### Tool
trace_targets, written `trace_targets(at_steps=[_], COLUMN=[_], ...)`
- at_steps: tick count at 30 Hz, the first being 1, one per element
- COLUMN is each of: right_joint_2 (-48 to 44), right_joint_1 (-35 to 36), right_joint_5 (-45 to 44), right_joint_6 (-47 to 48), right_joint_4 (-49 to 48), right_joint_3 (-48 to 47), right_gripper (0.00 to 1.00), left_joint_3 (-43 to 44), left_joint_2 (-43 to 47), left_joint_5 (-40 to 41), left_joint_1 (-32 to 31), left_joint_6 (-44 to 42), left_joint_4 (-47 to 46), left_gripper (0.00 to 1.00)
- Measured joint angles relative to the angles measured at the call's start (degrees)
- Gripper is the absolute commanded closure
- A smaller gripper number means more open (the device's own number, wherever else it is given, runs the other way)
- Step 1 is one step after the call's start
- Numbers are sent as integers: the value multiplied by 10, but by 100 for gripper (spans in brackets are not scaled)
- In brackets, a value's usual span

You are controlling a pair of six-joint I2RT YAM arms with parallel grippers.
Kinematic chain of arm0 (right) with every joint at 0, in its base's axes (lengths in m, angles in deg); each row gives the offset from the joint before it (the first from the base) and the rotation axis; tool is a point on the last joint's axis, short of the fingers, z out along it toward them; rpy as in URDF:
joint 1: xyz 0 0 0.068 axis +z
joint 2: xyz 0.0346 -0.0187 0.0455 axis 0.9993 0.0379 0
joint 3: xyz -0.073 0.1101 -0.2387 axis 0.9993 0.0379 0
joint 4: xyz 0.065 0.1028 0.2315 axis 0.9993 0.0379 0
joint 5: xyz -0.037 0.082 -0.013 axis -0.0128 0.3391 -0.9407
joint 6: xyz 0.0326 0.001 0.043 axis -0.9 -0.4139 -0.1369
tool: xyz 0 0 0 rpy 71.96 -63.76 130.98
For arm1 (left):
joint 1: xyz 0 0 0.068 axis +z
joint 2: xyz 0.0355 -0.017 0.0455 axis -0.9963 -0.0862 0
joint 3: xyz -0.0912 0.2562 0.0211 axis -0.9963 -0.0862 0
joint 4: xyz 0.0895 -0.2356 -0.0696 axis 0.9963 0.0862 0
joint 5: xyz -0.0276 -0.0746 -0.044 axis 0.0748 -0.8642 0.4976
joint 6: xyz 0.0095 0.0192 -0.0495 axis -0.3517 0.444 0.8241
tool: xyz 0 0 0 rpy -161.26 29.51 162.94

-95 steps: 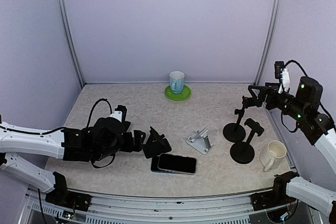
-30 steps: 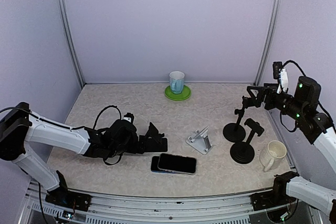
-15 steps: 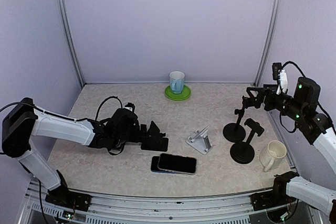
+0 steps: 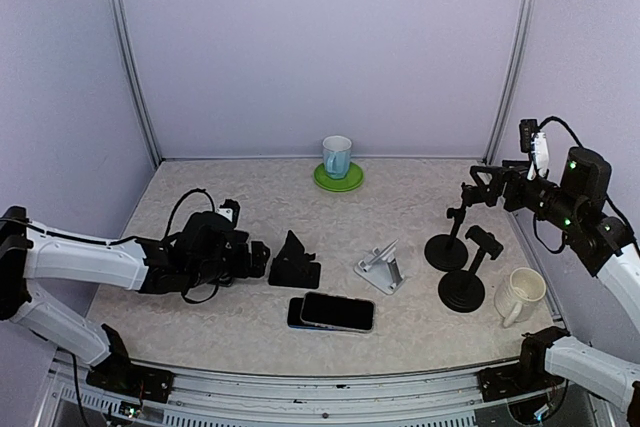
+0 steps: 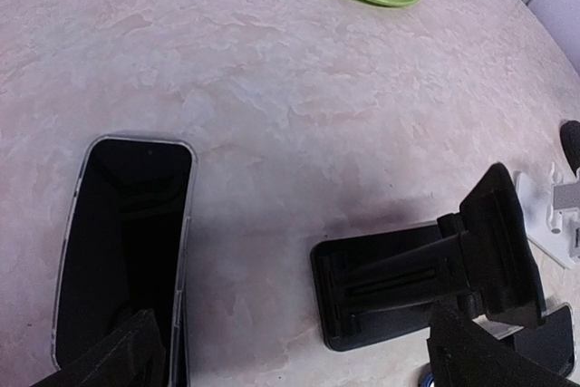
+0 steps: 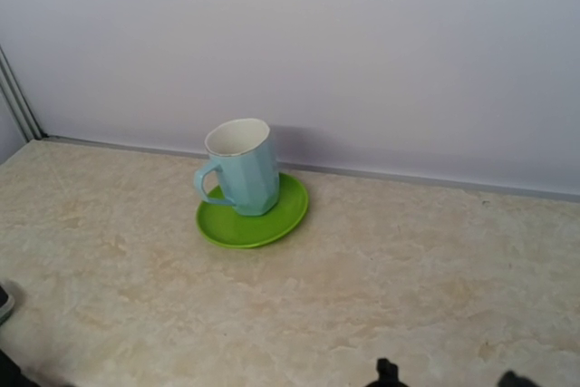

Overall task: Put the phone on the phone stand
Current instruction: Adjust the phone stand at the center of the board.

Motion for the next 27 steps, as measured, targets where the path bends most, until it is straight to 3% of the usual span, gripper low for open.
trace_targets(at_steps=[14,27], right_joint_2=[0,6], right_joint_1=[0,0], right_joint_5=[0,5], right_joint_6=[0,0], right_joint_4=[0,0], right_joint_3=[0,0], right_gripper=[0,0], left_joint_3=[-1,34], left_joint_2=[-61,-124], left_joint_5=[-64,-31], left_joint_1=[-16,6], left_joint_6=[10,12], left_joint_4=[-29,-33], left_gripper=[1,1])
